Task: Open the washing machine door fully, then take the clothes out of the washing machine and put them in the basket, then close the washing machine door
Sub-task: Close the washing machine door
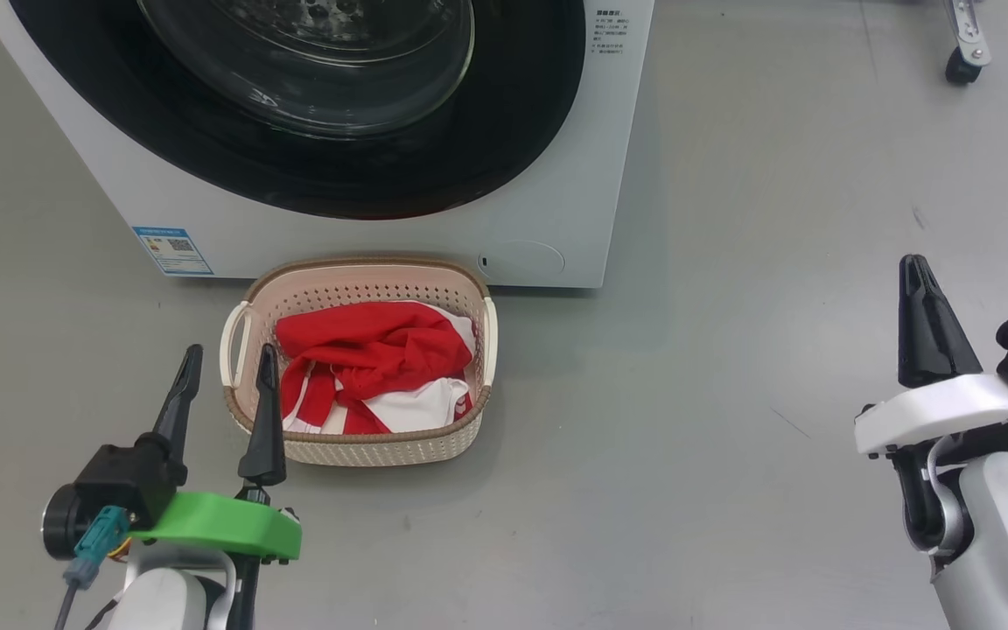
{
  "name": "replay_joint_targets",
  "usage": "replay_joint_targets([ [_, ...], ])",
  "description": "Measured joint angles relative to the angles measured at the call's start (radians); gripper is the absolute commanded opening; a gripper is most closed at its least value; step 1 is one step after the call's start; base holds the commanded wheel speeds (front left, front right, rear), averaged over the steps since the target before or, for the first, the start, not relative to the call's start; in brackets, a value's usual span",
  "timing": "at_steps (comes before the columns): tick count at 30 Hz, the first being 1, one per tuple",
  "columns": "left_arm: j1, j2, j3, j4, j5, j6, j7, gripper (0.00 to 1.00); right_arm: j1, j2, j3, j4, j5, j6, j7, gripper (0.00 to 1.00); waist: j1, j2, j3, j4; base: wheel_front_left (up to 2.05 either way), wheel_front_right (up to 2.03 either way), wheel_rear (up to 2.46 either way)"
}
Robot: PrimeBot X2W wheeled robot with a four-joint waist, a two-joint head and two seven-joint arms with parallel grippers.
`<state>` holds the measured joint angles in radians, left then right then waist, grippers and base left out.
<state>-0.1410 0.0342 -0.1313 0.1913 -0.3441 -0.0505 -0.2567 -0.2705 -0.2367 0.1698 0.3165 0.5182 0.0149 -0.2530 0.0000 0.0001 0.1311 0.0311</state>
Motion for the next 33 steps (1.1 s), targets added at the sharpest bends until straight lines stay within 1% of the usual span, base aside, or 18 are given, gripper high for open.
replay_joint_targets([
  [1, 0.001, 0.0, 0.0, 0.001, 0.001, 0.0, 0.0, 1.0, 0.012, 0.004, -0.003, -0.005, -0.007, 0.0, 0.0, 0.94, 0.0, 0.0, -0.001, -0.001, 0.0, 0.0, 0.0],
  [2, 0.002, 0.0, 0.001, 0.003, 0.001, 0.0, 0.0, 1.0, 0.022, 0.009, -0.006, -0.009, -0.012, 0.0, 0.0, 1.0, 0.0, 0.0, -0.002, -0.002, 0.0, 0.0, 0.0],
  [9, 0.012, 0.0, 0.009, 0.017, 0.018, 0.0, 0.0, 1.0, 0.071, 0.028, -0.034, -0.044, -0.03, -0.002, 0.0, 1.0, 0.0, 0.0, -0.007, -0.009, 0.0, 0.0, 0.0],
  [13, 0.019, 0.0, 0.011, 0.017, 0.026, 0.0, 0.0, 1.0, 0.097, 0.053, -0.05, -0.055, -0.028, 0.0, 0.0, 1.0, 0.0, 0.0, -0.007, -0.012, 0.0, 0.0, 0.0],
  [16, 0.019, 0.0, 0.011, 0.017, 0.031, 0.0, 0.0, 1.0, 0.103, 0.055, -0.054, -0.066, -0.03, 0.002, 0.0, 1.0, 0.0, 0.0, -0.005, -0.014, 0.0, 0.0, 0.0],
  [28, 0.019, 0.0, 0.012, 0.017, 0.057, 0.001, 0.0, 1.0, 0.122, 0.071, -0.079, -0.093, -0.068, 0.02, 0.0, 1.0, 0.0, 0.0, 0.001, -0.014, 0.0, 0.0, 0.0],
  [30, 0.019, 0.0, 0.012, 0.018, 0.057, 0.001, 0.0, 1.0, 0.126, 0.072, -0.081, -0.095, -0.073, 0.028, 0.0, 1.0, 0.0, 0.0, 0.001, -0.014, 0.0, 0.0, 0.0],
  [33, 0.019, 0.0, 0.011, 0.02, 0.057, 0.001, 0.0, 1.0, 0.135, 0.075, -0.084, -0.096, -0.082, 0.028, 0.0, 1.0, 0.0, 0.0, 0.002, -0.015, 0.0, 0.0, 0.0],
])
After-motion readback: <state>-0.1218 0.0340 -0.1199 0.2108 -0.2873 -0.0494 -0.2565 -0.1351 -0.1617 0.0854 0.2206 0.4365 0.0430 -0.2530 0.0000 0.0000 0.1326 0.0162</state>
